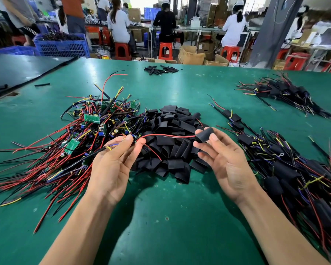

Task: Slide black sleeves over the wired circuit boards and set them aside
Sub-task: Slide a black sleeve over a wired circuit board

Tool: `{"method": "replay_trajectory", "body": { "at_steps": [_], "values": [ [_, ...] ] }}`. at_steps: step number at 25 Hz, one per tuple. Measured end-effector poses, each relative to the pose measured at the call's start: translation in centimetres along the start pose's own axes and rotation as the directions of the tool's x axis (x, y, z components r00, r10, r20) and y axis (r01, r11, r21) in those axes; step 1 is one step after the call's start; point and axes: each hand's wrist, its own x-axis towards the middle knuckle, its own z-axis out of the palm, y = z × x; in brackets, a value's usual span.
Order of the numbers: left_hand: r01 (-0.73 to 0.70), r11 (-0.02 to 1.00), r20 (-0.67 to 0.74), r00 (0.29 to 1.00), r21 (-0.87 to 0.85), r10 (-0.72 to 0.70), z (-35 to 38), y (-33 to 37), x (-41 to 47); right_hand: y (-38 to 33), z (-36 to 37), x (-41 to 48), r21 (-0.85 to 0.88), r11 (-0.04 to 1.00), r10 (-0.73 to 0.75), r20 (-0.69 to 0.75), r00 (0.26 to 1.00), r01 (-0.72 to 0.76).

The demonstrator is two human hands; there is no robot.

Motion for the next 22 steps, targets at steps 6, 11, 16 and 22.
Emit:
{"method": "replay_trajectory", "body": {
  "at_steps": [6, 11, 16, 22],
  "values": [
    [0.010, 1.000, -0.014, 1.000, 0.006, -0.010, 0.0, 0.0, -0.1, 0.3, 0.4, -0.1, 0.013, 1.000, 0.010, -0.032, 0.999, -0.010],
    [0.018, 1.000, -0.024, 1.000, 0.001, -0.018, 0.0, -0.1, -0.1, 0.6, 0.6, 0.0, 0.063, 0.998, 0.035, -0.078, 0.996, -0.030],
    [0.011, 1.000, -0.036, 0.999, -0.002, -0.011, 0.1, -0.2, 0.0, 0.8, 0.9, -0.3, 0.042, 0.997, 0.071, -0.056, 0.996, -0.069],
    [0.016, 1.000, -0.051, 0.999, -0.016, -0.017, 0.1, 0.0, -0.1, 0.8, 1.1, -0.4, -0.028, 0.999, 0.042, -0.025, 0.999, -0.042]
  ]
}}
